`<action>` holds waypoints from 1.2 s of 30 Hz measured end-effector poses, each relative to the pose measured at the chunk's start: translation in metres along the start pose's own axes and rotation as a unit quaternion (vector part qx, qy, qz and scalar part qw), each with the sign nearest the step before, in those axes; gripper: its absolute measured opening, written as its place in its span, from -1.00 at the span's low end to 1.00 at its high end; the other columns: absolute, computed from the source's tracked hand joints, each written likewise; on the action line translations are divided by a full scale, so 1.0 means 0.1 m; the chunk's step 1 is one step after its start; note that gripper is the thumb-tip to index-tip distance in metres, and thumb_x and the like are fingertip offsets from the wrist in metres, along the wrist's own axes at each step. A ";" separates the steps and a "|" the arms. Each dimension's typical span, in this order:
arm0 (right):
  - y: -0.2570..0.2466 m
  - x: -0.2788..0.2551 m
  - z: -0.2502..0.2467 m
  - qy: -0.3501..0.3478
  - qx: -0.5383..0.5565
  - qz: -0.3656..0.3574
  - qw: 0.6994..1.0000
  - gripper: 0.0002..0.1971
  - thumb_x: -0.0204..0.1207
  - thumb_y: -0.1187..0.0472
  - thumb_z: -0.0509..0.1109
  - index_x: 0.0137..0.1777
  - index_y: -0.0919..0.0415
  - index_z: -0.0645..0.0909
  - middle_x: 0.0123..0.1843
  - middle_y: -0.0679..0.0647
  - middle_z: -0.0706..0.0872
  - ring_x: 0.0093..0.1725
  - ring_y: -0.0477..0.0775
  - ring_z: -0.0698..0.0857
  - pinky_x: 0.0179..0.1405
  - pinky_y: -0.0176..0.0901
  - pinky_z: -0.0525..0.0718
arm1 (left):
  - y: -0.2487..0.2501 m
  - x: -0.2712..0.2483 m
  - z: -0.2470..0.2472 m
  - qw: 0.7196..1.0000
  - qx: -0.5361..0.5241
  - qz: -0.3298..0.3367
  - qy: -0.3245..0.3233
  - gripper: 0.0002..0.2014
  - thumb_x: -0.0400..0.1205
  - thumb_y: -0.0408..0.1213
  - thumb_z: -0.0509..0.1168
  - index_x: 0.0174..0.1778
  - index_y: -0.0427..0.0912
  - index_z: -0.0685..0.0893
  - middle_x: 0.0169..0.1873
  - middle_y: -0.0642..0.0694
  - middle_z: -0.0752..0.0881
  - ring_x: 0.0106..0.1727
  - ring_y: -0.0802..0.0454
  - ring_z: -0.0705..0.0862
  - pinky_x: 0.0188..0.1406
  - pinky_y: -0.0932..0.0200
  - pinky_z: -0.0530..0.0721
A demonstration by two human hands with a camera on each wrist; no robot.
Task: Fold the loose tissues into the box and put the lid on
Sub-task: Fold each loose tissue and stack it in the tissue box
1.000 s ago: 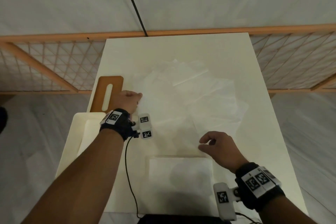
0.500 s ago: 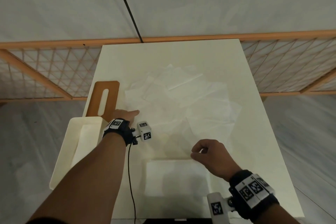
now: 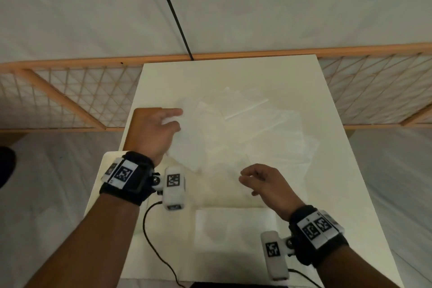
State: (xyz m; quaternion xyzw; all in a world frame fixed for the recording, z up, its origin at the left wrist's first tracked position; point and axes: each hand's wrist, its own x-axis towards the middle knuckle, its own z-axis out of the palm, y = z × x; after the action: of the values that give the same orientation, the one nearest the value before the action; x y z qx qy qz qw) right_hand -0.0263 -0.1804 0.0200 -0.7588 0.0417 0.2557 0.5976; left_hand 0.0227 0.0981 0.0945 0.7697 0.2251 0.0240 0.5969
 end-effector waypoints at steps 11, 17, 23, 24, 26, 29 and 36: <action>-0.59 0.14 0.56 -0.228 0.346 0.028 0.910 -0.13 0.34 -0.26 0.58 0.56 0.25 0.52 0.49 0.23 0.64 0.46 0.20 0.63 0.42 0.17 0.59 | 0.20 -0.98 -0.48 0.947 -0.303 0.023 -0.106 -0.45 0.41 -0.59 0.33 0.30 -0.09 0.71 0.33 -0.32 0.68 0.20 -0.19 0.72 0.08 -0.07 0.76; -0.69 0.02 0.49 -0.182 0.282 -0.002 0.942 -0.57 0.43 0.50 0.49 0.32 0.50 0.61 0.25 0.45 0.74 0.21 0.49 0.74 0.17 0.30 0.76 | -0.25 -1.00 -0.52 0.966 -0.252 -0.047 -0.020 -0.27 0.57 -0.73 0.21 0.58 -0.01 0.37 0.07 -0.11 0.83 0.01 -0.07 0.82 -0.20 0.00 0.80; -0.55 -0.03 0.20 -0.055 0.154 -0.047 0.985 -0.84 0.47 0.51 0.49 0.01 0.36 0.79 0.05 0.36 0.83 0.07 0.44 0.80 0.20 0.53 0.68 | -0.51 -0.97 -0.42 0.990 -0.113 -0.075 -0.036 -0.82 0.66 -0.48 0.35 0.11 -0.20 0.75 -0.01 -0.14 0.86 0.07 -0.15 0.81 0.04 0.00 0.75; -0.53 -0.04 0.14 -0.046 0.148 -0.055 0.986 -0.81 0.48 0.53 0.47 0.01 0.32 0.81 0.07 0.34 0.84 0.09 0.44 0.80 0.19 0.49 0.70 | -0.54 -0.96 -0.41 0.992 -0.098 -0.070 -0.043 -0.86 0.66 -0.48 0.35 0.06 -0.22 0.75 -0.04 -0.16 0.86 0.05 -0.19 0.81 0.02 -0.03 0.75; -0.47 -0.08 0.04 -0.044 0.140 -0.061 0.987 -0.74 0.50 0.56 0.43 0.07 0.30 0.81 0.12 0.28 0.84 0.15 0.45 0.79 0.18 0.36 0.73 | -0.57 -0.94 -0.38 0.991 -0.083 -0.072 -0.070 -0.86 0.68 -0.47 0.33 0.10 -0.25 0.71 -0.02 -0.20 0.85 0.08 -0.26 0.80 0.11 -0.16 0.76; -0.39 -0.14 -0.10 -0.050 0.139 -0.056 0.987 -0.74 0.50 0.58 0.40 0.05 0.33 0.82 0.13 0.32 0.83 0.19 0.48 0.76 0.29 0.40 0.64 | -0.59 -0.94 -0.34 0.982 -0.109 -0.076 -0.132 -0.72 0.71 -0.52 0.25 0.24 -0.11 0.66 0.12 -0.13 0.83 0.18 -0.13 0.79 0.23 -0.18 0.71; -0.28 -0.23 -0.29 -0.018 0.151 -0.092 0.984 -0.69 0.50 0.59 0.42 -0.06 0.20 0.86 -0.03 0.23 0.84 0.03 0.21 0.77 0.12 0.07 0.71 | -0.62 -1.00 -0.34 0.977 -0.138 -0.025 -0.162 -0.67 0.55 -0.65 0.35 -0.19 -0.10 0.86 0.09 -0.20 0.83 0.23 -0.17 0.76 0.23 -0.10 0.69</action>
State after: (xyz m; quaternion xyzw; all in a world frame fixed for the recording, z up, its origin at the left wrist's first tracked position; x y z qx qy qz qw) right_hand -0.0261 -0.2047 0.0599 -0.6557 -0.0003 0.2040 0.7269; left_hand -0.0970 0.1028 0.0699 0.6673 0.1392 -0.0852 0.7267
